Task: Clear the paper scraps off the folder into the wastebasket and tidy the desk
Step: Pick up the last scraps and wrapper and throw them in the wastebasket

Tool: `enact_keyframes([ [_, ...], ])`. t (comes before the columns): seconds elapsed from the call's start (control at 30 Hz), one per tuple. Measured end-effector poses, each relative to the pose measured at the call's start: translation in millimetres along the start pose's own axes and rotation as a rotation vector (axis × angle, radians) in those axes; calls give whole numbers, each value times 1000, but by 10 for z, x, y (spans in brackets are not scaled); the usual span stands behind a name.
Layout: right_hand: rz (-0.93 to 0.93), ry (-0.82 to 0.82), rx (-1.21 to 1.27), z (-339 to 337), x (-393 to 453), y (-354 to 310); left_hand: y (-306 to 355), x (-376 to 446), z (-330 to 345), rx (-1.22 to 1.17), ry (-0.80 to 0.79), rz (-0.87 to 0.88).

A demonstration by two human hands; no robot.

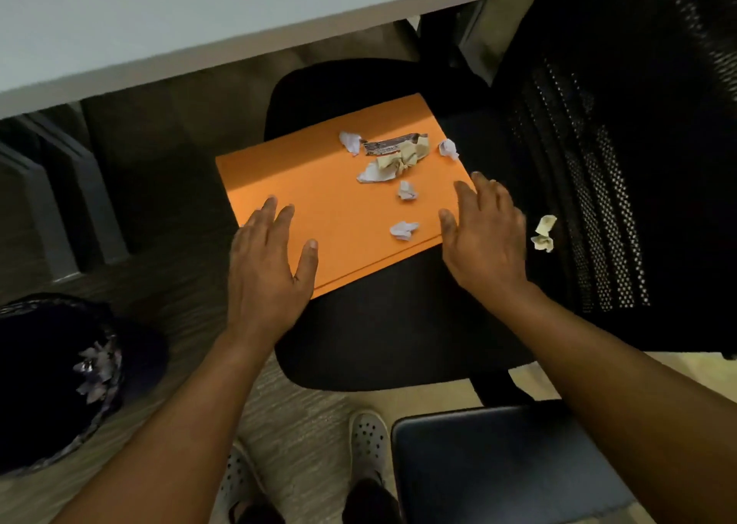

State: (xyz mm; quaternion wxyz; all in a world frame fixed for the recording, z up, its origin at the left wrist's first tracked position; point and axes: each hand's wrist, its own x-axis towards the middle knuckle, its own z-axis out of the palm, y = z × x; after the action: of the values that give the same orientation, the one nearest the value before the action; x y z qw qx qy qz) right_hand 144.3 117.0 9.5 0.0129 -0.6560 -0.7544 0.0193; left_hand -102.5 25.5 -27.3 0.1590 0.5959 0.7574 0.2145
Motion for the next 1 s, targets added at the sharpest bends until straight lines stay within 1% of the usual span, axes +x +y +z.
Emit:
enact_keyframes([
  [0.13,263,-116,-133,41,99,464,170,93,127,11,-12,29],
  [0.2,349,-201,-159,81,126,598,256,146,184,18,-29,55],
  [0.37,438,-290,-180,182,151,740,498,361,343,108,-103,98],
  [0.47,481,-288,-132,253,148,747,599,513,420,146,-117,125],
  [0.6,438,-167,-54,304,77,789,667,701,488,142,-109,122],
  [0.7,359,-166,-83,362,-45,739,681,845,543,152,-78,125],
  [0.8,183,-166,-166,433,-158,675,706,1003,598,167,-53,132],
  [0.93,-18,-176,-117,443,-150,662,767,1226,697,205,-120,123],
  [1.0,-80,-140,-103,455,-147,695,801,1305,740,231,-134,153],
])
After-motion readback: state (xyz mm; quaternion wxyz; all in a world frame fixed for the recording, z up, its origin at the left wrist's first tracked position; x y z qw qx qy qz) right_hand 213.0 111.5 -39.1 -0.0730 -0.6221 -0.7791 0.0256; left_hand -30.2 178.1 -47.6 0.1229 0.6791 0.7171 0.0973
